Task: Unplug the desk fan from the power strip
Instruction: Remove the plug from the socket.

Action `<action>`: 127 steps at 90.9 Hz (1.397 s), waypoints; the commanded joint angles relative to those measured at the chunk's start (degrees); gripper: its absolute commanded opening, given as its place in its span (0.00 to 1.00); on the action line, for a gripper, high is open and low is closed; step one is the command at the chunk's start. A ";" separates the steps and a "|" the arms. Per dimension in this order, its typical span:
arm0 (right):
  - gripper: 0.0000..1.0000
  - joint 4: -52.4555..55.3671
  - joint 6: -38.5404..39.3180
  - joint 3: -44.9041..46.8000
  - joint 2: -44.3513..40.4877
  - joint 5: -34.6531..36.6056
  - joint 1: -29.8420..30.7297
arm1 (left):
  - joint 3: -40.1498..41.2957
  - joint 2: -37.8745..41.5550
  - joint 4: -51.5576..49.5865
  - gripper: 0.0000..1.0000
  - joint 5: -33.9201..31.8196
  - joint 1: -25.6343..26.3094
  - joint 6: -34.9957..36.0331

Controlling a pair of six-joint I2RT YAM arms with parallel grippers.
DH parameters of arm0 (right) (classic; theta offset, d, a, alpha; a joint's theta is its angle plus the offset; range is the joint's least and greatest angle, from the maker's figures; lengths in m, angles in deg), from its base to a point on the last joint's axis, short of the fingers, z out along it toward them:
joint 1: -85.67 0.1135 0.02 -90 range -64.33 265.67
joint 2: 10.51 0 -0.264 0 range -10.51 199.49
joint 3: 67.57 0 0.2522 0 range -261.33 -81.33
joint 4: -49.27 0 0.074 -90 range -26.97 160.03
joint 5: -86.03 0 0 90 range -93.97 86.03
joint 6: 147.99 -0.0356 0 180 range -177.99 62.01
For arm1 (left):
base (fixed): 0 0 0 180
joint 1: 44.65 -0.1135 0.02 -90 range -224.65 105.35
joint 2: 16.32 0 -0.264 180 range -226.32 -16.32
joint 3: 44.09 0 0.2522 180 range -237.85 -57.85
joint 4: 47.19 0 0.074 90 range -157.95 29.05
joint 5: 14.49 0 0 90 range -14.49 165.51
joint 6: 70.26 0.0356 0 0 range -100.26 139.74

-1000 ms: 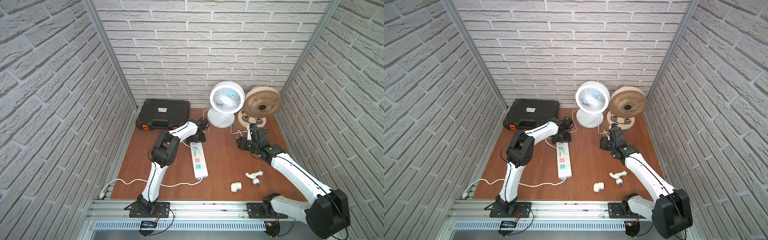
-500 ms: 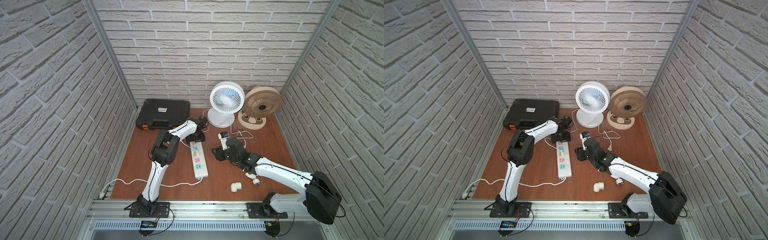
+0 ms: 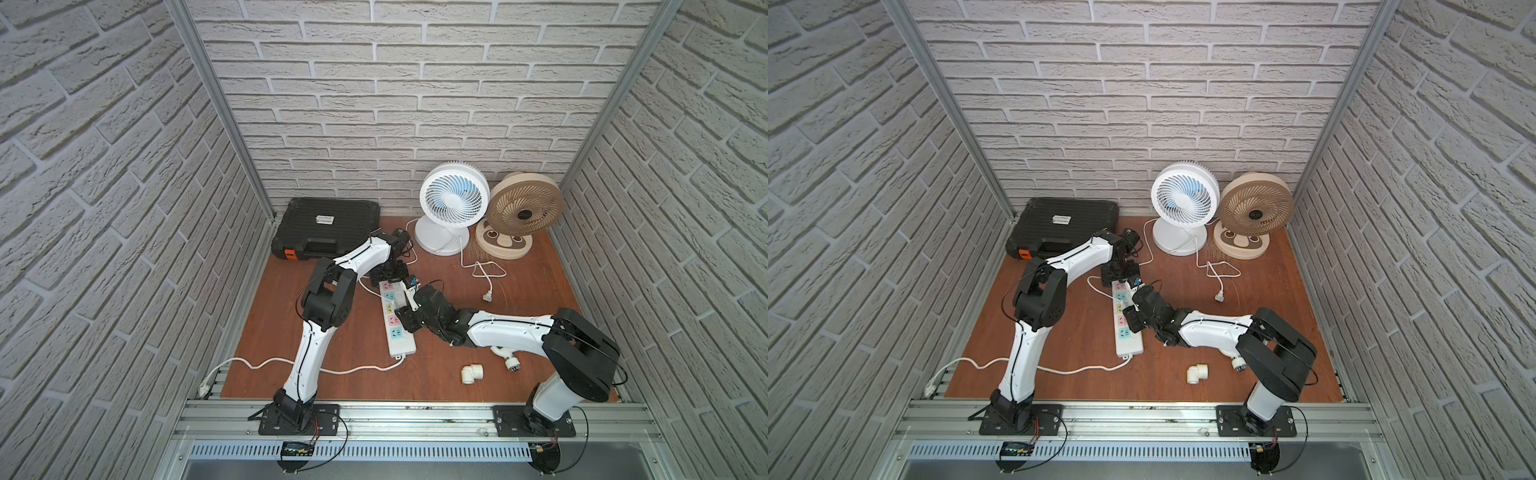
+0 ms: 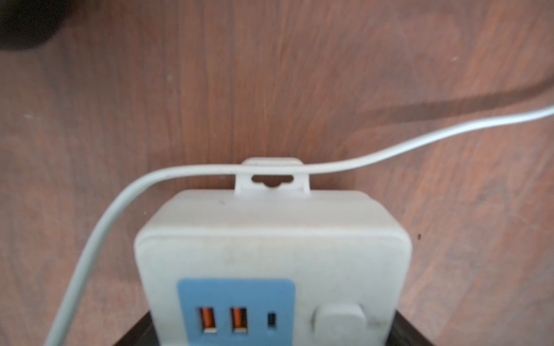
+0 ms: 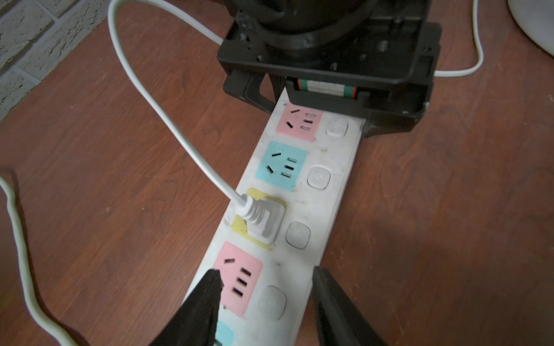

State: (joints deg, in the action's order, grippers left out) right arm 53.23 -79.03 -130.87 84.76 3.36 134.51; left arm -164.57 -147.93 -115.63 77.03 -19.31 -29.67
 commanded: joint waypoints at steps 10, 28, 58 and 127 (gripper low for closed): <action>0.51 -1.19 2.43 -4.94 4.14 4.58 1.39 | 1.35 -9.43 -8.55 0.00 7.34 -0.99 -3.56; 0.46 0.94 2.71 -7.90 7.48 7.03 1.70 | 0.35 -10.59 -10.08 0.00 7.30 -1.28 -4.15; 0.35 4.20 1.47 -9.47 9.88 9.05 1.87 | 0.17 -10.95 -10.59 0.00 7.47 -1.85 -4.56; 0.03 7.41 4.60 -14.23 13.65 18.73 7.13 | -1.84 -12.13 -12.42 0.00 6.04 -1.71 -4.56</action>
State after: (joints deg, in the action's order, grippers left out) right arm 61.25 -76.21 -143.46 97.02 19.98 140.22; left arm -170.65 -151.74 -121.66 79.04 -20.18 -30.20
